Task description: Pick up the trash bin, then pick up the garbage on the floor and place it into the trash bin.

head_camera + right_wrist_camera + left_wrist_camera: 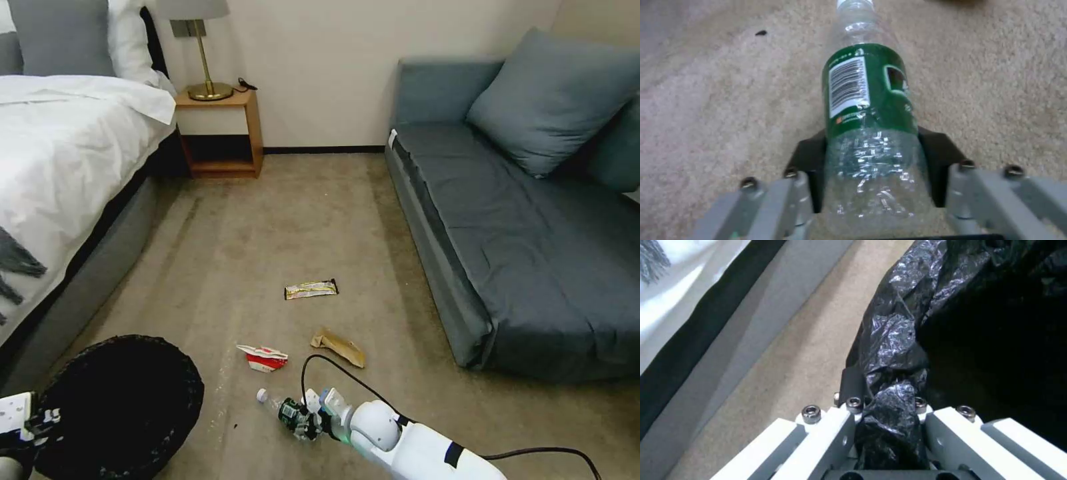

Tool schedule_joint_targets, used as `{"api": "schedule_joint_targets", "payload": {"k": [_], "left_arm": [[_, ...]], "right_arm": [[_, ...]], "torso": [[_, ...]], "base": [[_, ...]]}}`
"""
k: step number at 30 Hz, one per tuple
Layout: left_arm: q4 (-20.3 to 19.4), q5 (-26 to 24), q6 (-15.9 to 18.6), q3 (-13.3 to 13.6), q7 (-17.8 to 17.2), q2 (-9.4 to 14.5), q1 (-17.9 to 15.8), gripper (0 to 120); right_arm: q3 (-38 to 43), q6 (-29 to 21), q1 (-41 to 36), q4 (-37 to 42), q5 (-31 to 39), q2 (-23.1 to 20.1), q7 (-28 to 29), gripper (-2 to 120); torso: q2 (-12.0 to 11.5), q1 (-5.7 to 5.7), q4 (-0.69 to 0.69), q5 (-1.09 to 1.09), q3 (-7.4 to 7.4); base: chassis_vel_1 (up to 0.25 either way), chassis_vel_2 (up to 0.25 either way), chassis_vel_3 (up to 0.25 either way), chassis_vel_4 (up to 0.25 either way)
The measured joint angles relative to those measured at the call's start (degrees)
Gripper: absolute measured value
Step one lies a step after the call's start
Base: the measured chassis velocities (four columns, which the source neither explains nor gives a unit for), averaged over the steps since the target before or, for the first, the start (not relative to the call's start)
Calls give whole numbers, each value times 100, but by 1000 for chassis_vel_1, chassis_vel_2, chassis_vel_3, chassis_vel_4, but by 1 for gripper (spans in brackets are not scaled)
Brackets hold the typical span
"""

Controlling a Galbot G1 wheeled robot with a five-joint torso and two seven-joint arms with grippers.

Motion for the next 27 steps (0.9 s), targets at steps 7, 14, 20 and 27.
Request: {"api": "schedule_joint_targets", "payload": {"k": [7, 14, 20, 27], "left_arm": [[2, 0, -3, 34, 0, -23, -10, 3], [49, 2, -8, 74, -7, -39, -57, 3], [53, -2, -11, 78, -8, -59, -101, 3], [51, -3, -19, 140, -8, -95, -108, 3]], "right_arm": [[131, 26, -131, 109, 16, -18, 16, 28], [641, 146, -528, 937, 133, -375, 6, 26], [1313, 175, -1033, 1994, 590, -697, -6, 26], [1755, 246, -1230, 3099, 1287, -744, 204, 26]], "torso": [[0, 0, 0, 0, 0], [0, 0, 0, 1, 0], [0, 0, 0, 1, 0], [0, 0, -1, 0, -1]], "base": [[0, 0, 0, 0], [0, 0, 0, 0], [0, 0, 0, 0], [0, 0, 0, 0]]}}
